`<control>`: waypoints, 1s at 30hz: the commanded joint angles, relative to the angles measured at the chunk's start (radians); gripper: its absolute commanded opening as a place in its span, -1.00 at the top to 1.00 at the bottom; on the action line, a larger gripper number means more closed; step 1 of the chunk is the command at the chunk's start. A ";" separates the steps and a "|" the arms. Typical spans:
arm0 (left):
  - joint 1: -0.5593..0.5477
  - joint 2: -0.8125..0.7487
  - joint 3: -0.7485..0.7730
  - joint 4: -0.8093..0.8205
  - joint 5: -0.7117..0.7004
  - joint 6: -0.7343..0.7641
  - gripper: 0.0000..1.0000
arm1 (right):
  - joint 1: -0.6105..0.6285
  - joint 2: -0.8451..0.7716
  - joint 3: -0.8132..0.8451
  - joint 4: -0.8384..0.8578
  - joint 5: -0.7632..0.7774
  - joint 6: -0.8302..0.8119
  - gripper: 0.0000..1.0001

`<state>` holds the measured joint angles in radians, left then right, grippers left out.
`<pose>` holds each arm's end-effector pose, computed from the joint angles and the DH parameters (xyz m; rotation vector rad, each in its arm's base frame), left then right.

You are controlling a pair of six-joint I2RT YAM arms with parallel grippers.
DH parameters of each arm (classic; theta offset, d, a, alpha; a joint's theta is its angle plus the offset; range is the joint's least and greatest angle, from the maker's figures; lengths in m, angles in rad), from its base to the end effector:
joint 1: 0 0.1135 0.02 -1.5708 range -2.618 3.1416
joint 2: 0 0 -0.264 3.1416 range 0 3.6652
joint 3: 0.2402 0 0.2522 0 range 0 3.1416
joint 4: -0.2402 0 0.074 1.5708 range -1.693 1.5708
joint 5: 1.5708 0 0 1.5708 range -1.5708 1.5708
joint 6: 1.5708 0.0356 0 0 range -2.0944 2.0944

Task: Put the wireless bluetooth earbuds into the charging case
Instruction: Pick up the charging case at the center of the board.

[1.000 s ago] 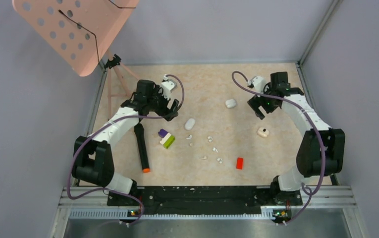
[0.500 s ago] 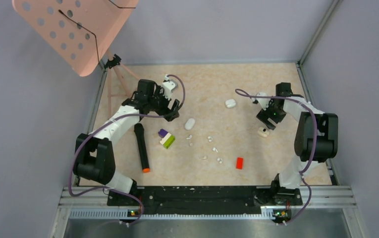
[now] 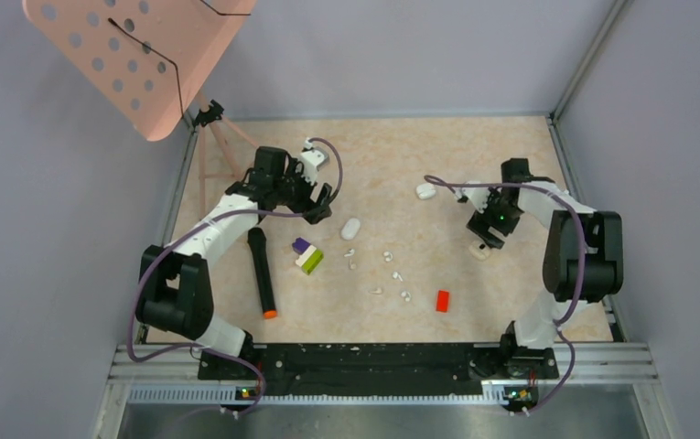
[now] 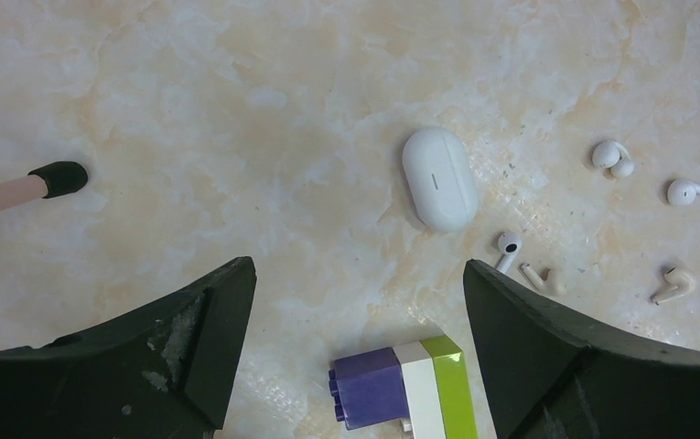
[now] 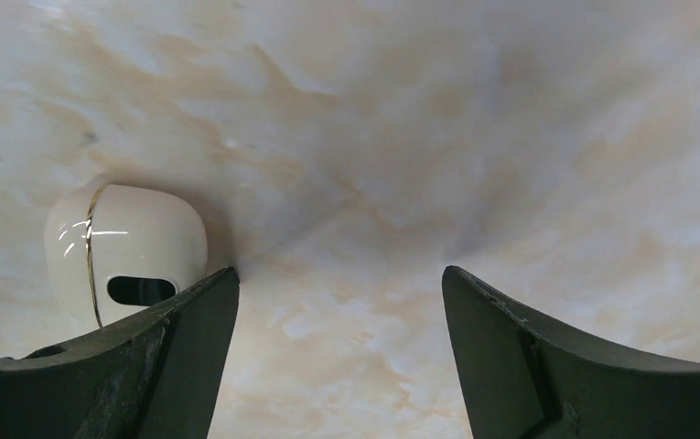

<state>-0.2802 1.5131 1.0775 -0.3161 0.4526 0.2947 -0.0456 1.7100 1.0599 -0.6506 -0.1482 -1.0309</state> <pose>0.3125 -0.1061 0.2557 0.8621 2.1148 -0.5161 0.3170 -0.0092 0.1692 -1.3657 2.4838 -0.0168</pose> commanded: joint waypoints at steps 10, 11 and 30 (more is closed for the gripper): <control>-0.004 0.015 0.035 0.044 0.020 0.016 -0.78 | 0.184 0.022 0.037 -0.276 -0.130 -0.068 -0.65; -0.003 0.013 0.034 0.044 0.020 0.017 -0.78 | 0.185 0.016 0.035 -0.278 -0.119 -0.076 -0.65; -0.003 -0.041 -0.049 0.021 -0.020 0.062 -0.78 | 0.277 -0.104 -0.043 -0.224 -0.136 -0.564 -0.59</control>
<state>-0.2806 1.5288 1.0519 -0.3157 0.4454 0.3214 0.1959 1.5791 1.0000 -0.8677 -0.2394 -1.4361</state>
